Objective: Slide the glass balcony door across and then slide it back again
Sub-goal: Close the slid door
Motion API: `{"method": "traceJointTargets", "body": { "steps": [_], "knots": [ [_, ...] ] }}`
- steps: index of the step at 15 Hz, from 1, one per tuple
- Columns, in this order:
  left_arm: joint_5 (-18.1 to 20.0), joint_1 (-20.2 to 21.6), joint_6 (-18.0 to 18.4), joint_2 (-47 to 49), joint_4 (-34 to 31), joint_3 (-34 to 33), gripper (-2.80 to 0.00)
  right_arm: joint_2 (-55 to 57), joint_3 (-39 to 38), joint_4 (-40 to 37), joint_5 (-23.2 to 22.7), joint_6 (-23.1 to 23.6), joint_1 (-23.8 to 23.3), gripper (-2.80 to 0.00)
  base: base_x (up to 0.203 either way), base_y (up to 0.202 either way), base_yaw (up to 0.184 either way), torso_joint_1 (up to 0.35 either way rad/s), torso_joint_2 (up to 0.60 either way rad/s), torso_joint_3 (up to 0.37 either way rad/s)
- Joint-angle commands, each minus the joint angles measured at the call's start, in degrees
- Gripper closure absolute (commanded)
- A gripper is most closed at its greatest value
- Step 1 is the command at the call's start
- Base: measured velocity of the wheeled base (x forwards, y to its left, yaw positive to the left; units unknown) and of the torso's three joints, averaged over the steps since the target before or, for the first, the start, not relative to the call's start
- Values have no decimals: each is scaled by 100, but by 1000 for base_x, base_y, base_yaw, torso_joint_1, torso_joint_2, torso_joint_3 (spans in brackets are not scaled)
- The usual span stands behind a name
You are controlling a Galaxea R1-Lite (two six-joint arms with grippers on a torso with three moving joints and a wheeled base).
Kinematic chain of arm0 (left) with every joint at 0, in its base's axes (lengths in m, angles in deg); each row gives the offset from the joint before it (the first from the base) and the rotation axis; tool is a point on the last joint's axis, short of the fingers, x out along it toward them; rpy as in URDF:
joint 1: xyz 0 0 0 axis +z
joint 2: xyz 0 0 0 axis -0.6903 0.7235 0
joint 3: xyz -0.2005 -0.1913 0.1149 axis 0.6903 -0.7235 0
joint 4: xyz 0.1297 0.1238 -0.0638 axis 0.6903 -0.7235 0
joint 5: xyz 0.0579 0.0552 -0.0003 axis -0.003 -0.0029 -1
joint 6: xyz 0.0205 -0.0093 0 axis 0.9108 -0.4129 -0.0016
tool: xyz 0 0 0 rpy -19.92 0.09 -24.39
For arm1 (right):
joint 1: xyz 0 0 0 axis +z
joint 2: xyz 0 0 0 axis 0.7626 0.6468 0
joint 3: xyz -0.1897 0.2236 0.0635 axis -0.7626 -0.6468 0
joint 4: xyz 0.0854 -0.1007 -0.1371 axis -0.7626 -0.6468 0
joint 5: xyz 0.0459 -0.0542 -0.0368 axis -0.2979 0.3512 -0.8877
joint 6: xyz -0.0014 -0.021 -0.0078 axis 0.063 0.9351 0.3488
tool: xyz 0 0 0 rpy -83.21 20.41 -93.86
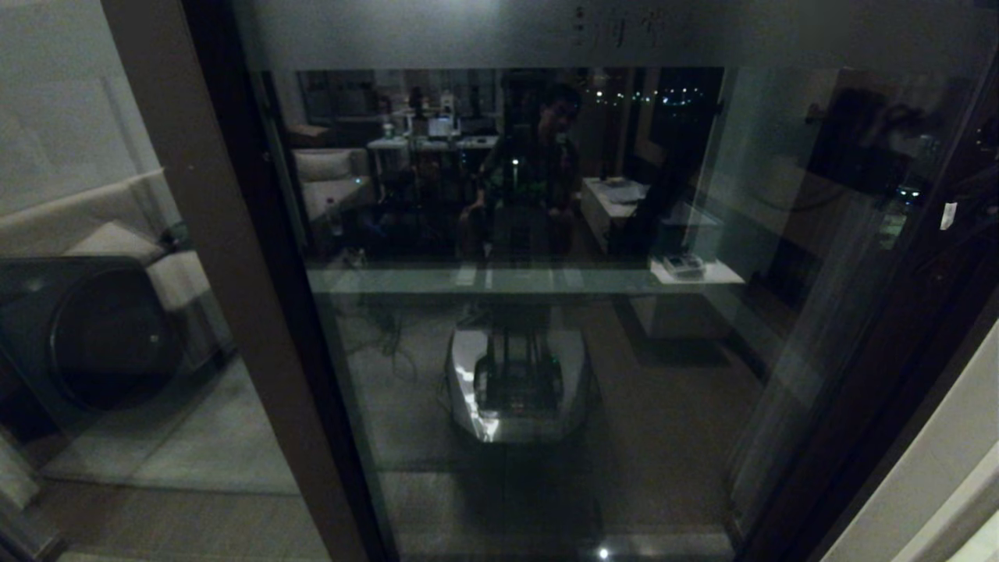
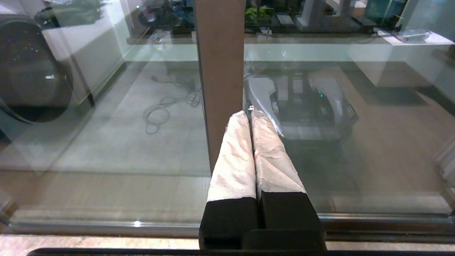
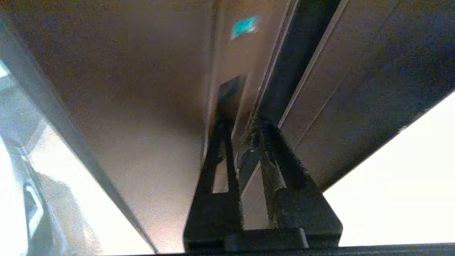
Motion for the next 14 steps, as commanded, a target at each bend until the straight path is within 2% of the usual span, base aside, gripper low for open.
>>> {"method": "traceJointTargets", "body": {
  "steps": [1, 5, 9, 11, 14],
  "knots": [
    [0, 1, 2, 7, 0, -9, 0, -107, -57, 5, -14, 9, -11, 0, 0, 0, 0, 0, 0, 0],
    [0, 1, 0, 7, 0, -9, 0, -963, -670, -15, -180, 204, -32, 0, 0, 0, 0, 0, 0, 0],
    [0, 1, 0, 7, 0, -9, 0, -2035, -1158, -300, -909, 260, -49, 0, 0, 0, 0, 0, 0, 0],
    [0, 1, 1, 7, 0, -9, 0, -2428, -1305, -527, -1946, 169, -109, 0, 0, 0, 0, 0, 0, 0],
    [0, 1, 0, 7, 0, -9, 0, -2921, -1728, -711, -4082, -232, -129, 0, 0, 0, 0, 0, 0, 0]
  ]
}}
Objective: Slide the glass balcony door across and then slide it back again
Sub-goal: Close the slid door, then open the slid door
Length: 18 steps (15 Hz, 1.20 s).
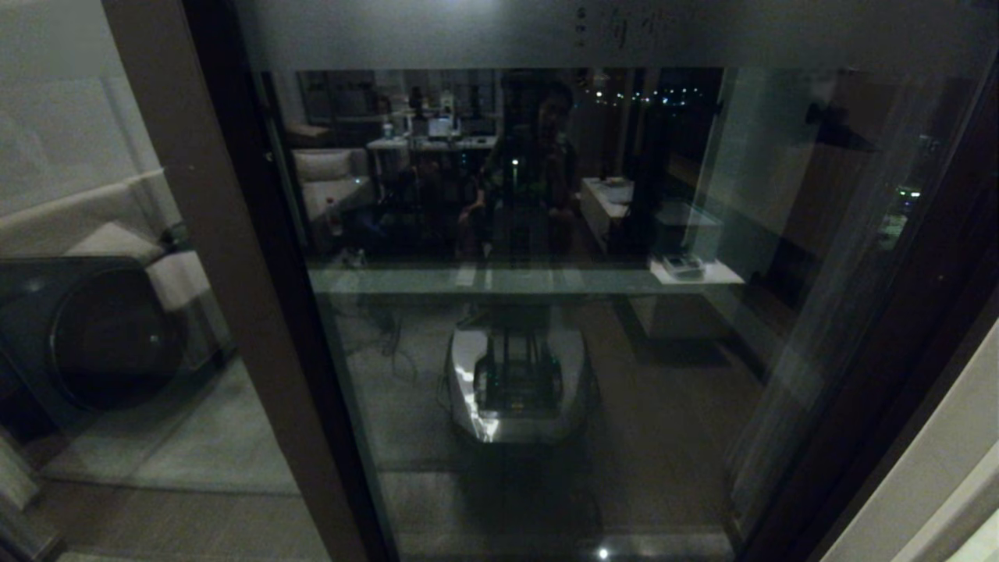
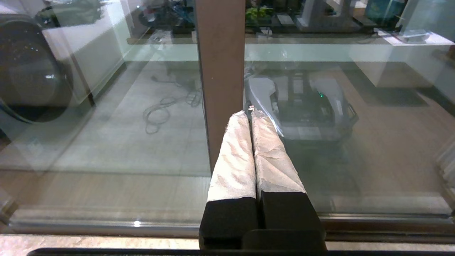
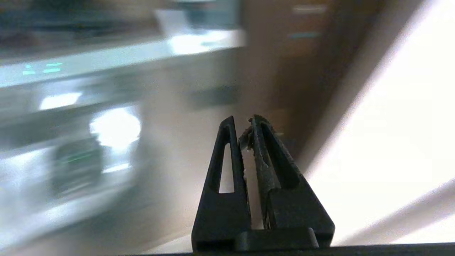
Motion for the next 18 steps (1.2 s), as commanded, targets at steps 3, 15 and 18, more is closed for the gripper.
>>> {"method": "traceJointTargets", "body": {
  "steps": [3, 15, 18],
  "knots": [
    [1, 1, -2, 7, 0, -9, 0, -885, -863, -52, -2991, -292, -14, 0, 0, 0, 0, 0, 0, 0],
    [-1, 1, -2, 6, 0, -9, 0, -4147, -1956, 50, -6851, -3959, -23, 0, 0, 0, 0, 0, 0, 0],
    [1, 1, -2, 5, 0, -9, 0, -2904, -1173, 47, -6848, -3962, -424, 0, 0, 0, 0, 0, 0, 0]
  ]
}}
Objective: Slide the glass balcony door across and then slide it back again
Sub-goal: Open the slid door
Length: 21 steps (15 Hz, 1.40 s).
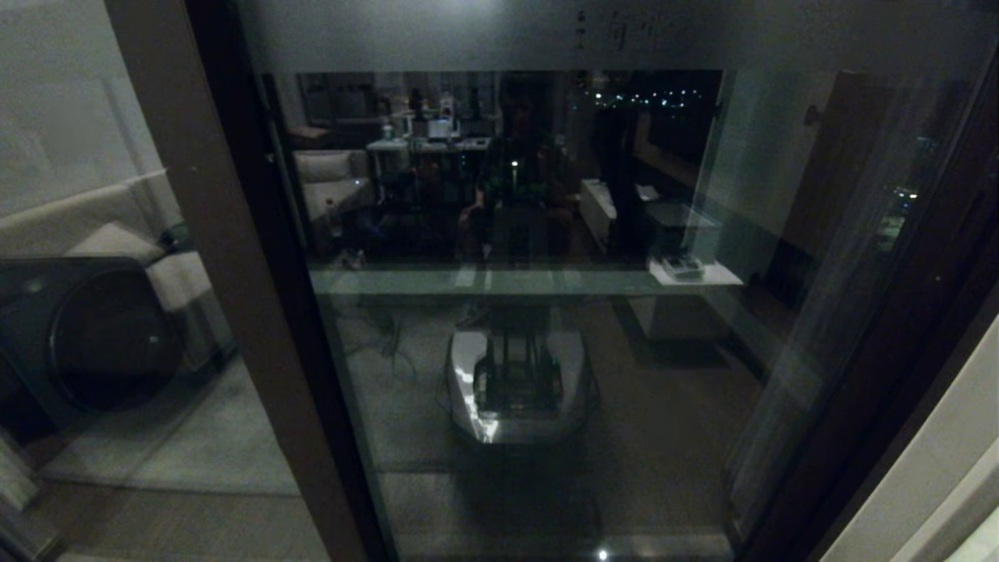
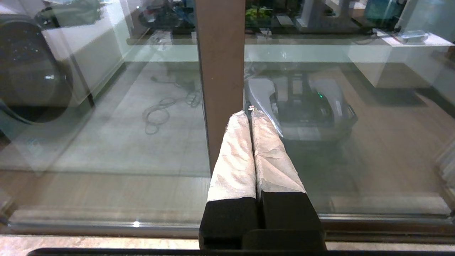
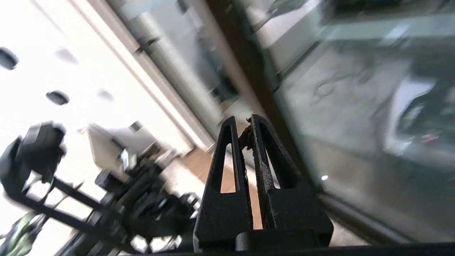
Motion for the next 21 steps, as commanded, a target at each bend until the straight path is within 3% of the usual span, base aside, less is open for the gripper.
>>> {"method": "traceJointTargets", "body": {
  "steps": [1, 3, 4, 5, 7, 8, 12, 13, 17, 21],
  "knots": [
    [2, 1, 3, 3, 0, -9, 0, 1178, 636, -9, -38, -20, -332, 0, 0, 0, 0, 0, 0, 0],
    [0, 1, 3, 7, 0, -9, 0, 2180, 1297, -13, -26, -17, -600, 0, 0, 0, 0, 0, 0, 0],
    [2, 1, 3, 7, 0, -9, 0, 2579, 1611, -12, -5, -9, -680, -130, 0, 0, 0, 0, 0, 0],
    [2, 1, 3, 7, 0, -9, 0, 2940, 1911, 0, 23, 22, -754, -280, 0, 0, 0, 0, 0, 0],
    [2, 1, 3, 7, 0, -9, 0, 3363, 2152, 163, 180, 123, -822, -280, 0, 0, 0, 0, 0, 0],
    [2, 1, 3, 2, 0, -9, 0, 3457, 2225, 280, 551, 103, -772, -280, 0, 0, 0, 0, 0, 0],
    [2, 1, 9, 5, 0, -9, 0, 3341, 2412, 360, 3751, -7, 70, -280, 0, 0, 0, 0, 0, 0],
    [2, 1, 6, 5, 0, -9, 0, 3139, 2391, 355, 3985, 77, 154, -280, 0, 0, 0, 0, 0, 0],
    [2, 1, 3, 7, 0, -9, 0, 2606, 2204, 92, 4193, 1039, 224, -280, 0, 0, 0, 0, 0, 0],
    [2, 1, 3, 7, 0, -9, 0, 2432, 2141, -454, 4263, 1608, 226, -280, 0, 0, 0, 0, 0, 0]
  ]
}}
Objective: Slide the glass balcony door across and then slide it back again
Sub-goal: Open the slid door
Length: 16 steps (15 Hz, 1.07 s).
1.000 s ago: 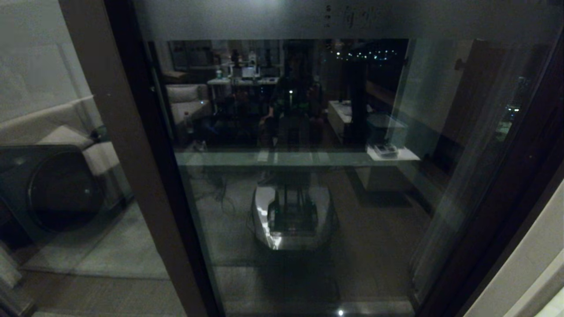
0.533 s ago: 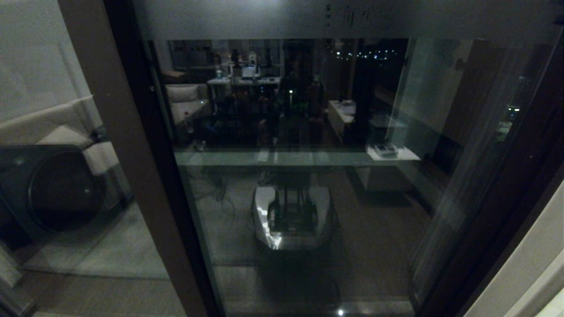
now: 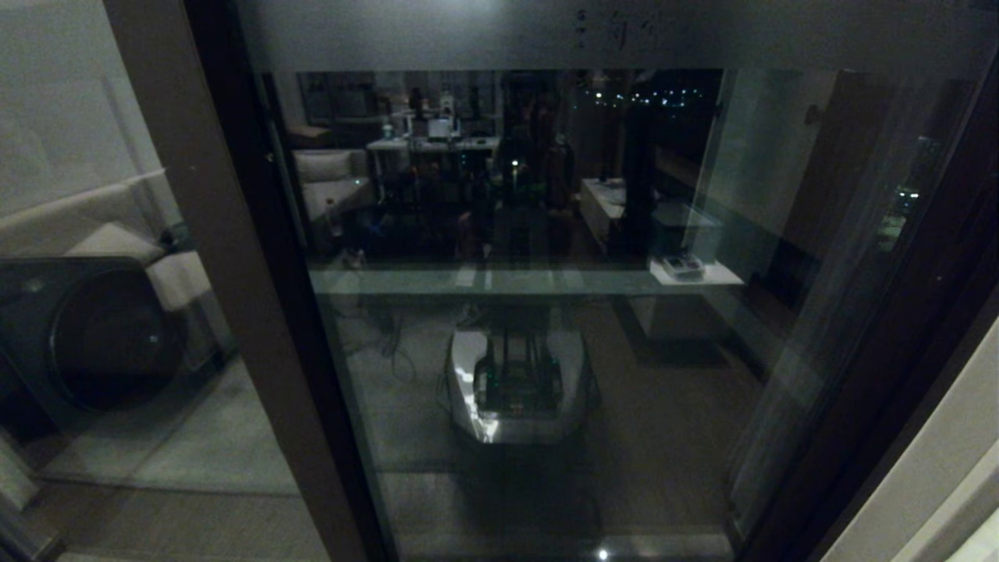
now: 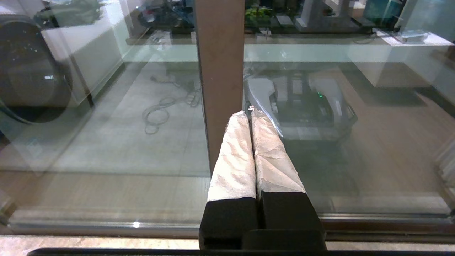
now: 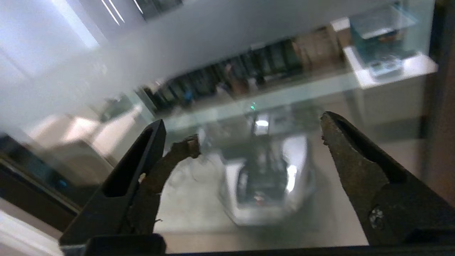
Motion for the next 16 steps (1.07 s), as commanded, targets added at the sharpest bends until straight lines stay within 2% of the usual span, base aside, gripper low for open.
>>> {"method": "traceJointTargets", "body": {
  "steps": [1, 2, 3, 6, 8, 10, 12, 16],
  "knots": [
    [3, 1, 0, 7, 0, -9, 0, -27, -176, -46, 56, 421, 14, -280, 0, 0, 0, 0, 0, 0],
    [4, 1, 0, 7, 0, -9, 0, 157, -174, -31, 264, 612, 19, -280, 0, 0, 0, 0, 0, 0],
    [4, 1, 8, 7, 0, -9, 0, 288, -152, -16, 768, 858, 101, -280, 0, 0, 0, 0, 0, 0],
    [4, 1, 0, 7, 0, -9, 0, 498, -281, 230, 2599, 1358, 1025, -280, 0, 0, 0, 0, 0, 0],
    [4, 1, 0, 7, 0, -9, 0, 528, -566, 490, 3031, 1797, 1266, -280, 0, 0, 0, 0, 0, 0],
    [4, 1, 0, 7, 0, -9, 0, 696, -552, 433, 3591, 1884, 1213, -280, 0, 0, 0, 0, 0, 0],
    [4, 1, 0, 7, 0, -9, 0, 1046, -495, 407, 4004, 2163, 987, -280, 0, 0, 0, 0, 0, 0],
    [4, 1, 0, 2, 0, -9, 0, 1480, -297, 323, 4147, 2527, 354, -280, 0, 0, 0, 0, 0, 0]
  ]
}}
